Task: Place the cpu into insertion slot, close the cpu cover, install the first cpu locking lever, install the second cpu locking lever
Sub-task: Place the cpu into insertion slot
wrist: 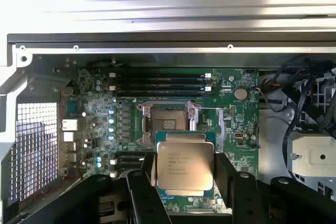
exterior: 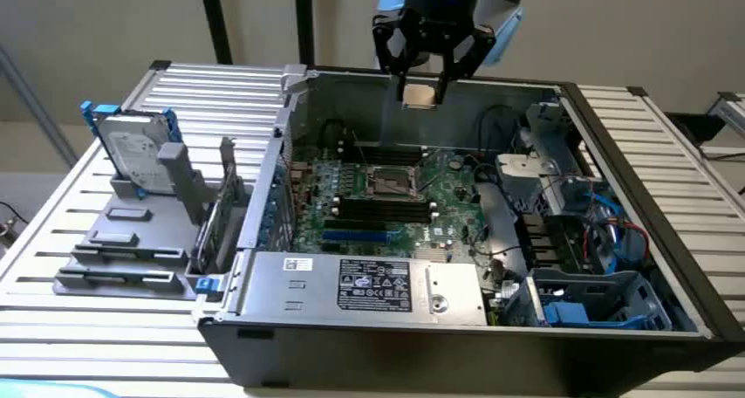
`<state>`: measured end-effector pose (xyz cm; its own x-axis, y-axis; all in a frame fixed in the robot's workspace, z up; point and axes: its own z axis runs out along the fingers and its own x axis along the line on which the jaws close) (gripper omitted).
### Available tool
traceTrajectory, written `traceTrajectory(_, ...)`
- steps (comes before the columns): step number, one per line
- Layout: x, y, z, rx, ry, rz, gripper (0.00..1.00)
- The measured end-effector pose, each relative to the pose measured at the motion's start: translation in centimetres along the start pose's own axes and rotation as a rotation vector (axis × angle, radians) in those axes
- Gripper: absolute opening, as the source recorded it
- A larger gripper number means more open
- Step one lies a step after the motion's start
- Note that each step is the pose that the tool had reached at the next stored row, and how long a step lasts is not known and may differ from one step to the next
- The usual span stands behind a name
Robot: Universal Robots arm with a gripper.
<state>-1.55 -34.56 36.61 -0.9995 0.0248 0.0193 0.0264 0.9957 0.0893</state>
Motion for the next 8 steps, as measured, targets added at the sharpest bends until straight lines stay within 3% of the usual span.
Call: traceTrajectory(8, 0.0, 0.0, 0.0, 0.0, 0.0, 0.0, 0.55)
